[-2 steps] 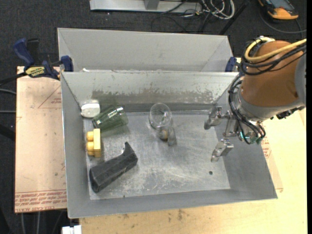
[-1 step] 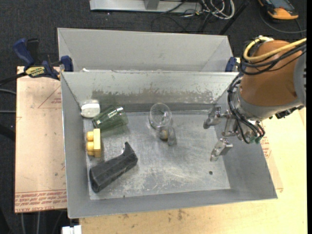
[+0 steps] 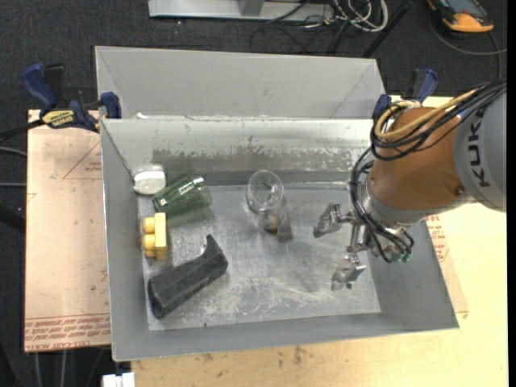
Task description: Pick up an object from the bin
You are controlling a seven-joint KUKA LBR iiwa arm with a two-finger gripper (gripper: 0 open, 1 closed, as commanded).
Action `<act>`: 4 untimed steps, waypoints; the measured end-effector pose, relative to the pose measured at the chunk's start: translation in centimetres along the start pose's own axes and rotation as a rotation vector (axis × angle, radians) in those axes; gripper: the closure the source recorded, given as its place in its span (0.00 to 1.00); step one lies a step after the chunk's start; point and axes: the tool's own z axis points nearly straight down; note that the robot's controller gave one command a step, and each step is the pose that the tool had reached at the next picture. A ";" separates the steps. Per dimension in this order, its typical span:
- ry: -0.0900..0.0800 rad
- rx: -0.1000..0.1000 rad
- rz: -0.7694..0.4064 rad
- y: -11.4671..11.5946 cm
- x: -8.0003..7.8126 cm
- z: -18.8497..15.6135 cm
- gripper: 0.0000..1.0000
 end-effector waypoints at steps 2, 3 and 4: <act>0.007 0.004 0.091 7.5 -3.7 4.2 1.00; 0.007 0.004 0.091 7.5 -3.7 4.2 1.00; 0.002 0.004 -0.266 4.5 -4.5 -11.0 1.00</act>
Offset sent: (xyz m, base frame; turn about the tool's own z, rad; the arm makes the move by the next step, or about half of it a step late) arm 0.0257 0.0792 -0.0407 0.0930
